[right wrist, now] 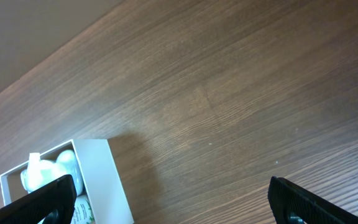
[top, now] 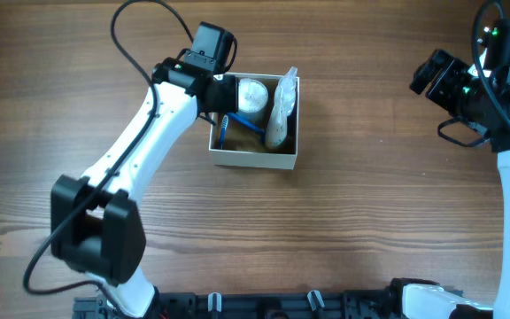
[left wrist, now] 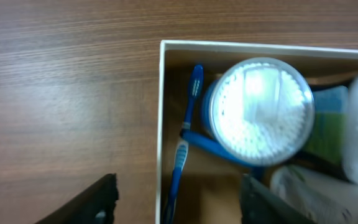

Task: Pack container

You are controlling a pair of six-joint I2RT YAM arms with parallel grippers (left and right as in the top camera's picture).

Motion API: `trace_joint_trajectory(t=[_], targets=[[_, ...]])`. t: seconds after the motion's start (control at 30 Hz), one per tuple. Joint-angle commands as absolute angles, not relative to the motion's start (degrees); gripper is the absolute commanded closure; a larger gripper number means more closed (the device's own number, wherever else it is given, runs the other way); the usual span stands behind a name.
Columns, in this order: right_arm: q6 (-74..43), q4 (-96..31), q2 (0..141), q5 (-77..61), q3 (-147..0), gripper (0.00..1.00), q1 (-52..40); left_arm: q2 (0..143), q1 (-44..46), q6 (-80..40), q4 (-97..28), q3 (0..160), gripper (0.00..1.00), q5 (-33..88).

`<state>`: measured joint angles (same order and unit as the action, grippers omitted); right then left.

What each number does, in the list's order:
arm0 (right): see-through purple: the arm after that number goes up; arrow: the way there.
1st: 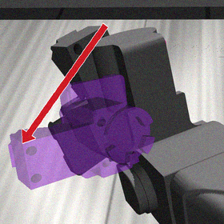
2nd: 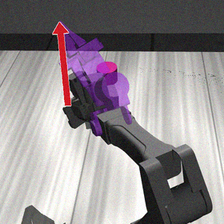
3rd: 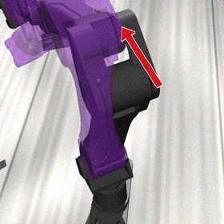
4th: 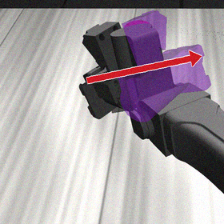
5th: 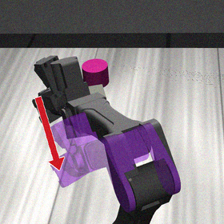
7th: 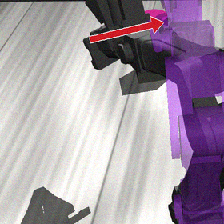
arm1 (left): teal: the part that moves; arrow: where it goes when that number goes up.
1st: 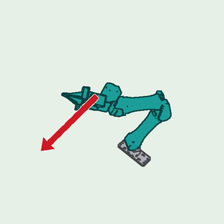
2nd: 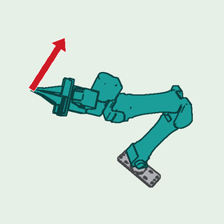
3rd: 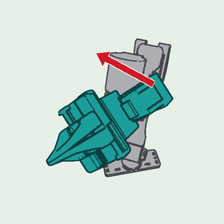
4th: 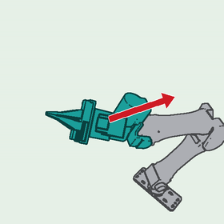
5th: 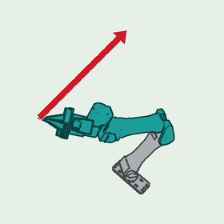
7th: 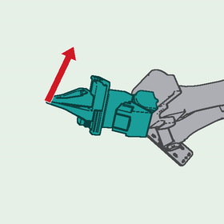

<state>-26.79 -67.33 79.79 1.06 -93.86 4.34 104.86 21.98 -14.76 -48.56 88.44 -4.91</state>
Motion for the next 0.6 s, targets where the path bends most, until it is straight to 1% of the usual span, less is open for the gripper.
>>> trace_joint_trajectory(t=[0.0, 0.1, 0.33, 0.43, 0.57], targets=[[-27.1, -67.4, 80.2, 0.3, -94.1, 0.00, 4.4, 96.2, 21.4, -14.7, -52.9, 88.5, 0.00, -5.9], [-27.1, -67.4, 80.2, 0.3, -94.1, 0.00, 4.4, 90.1, 21.4, -18.4, -55.5, 88.5, 0.00, -5.9], [-27.1, -67.3, 80.2, 0.3, -94.1, 0.00, 4.4, 75.0, 22.1, -18.4, -57.8, 88.5, 0.00, -5.9], [-27.1, -67.3, 80.2, 0.3, -94.1, 0.00, 4.4, 69.5, 21.0, -18.0, -58.5, 88.5, 0.00, -9.1], [-27.1, -67.3, 80.2, 0.3, -94.1, 0.00, 4.4, 64.6, 18.8, -17.6, -61.6, 88.5, 0.00, -9.8]])
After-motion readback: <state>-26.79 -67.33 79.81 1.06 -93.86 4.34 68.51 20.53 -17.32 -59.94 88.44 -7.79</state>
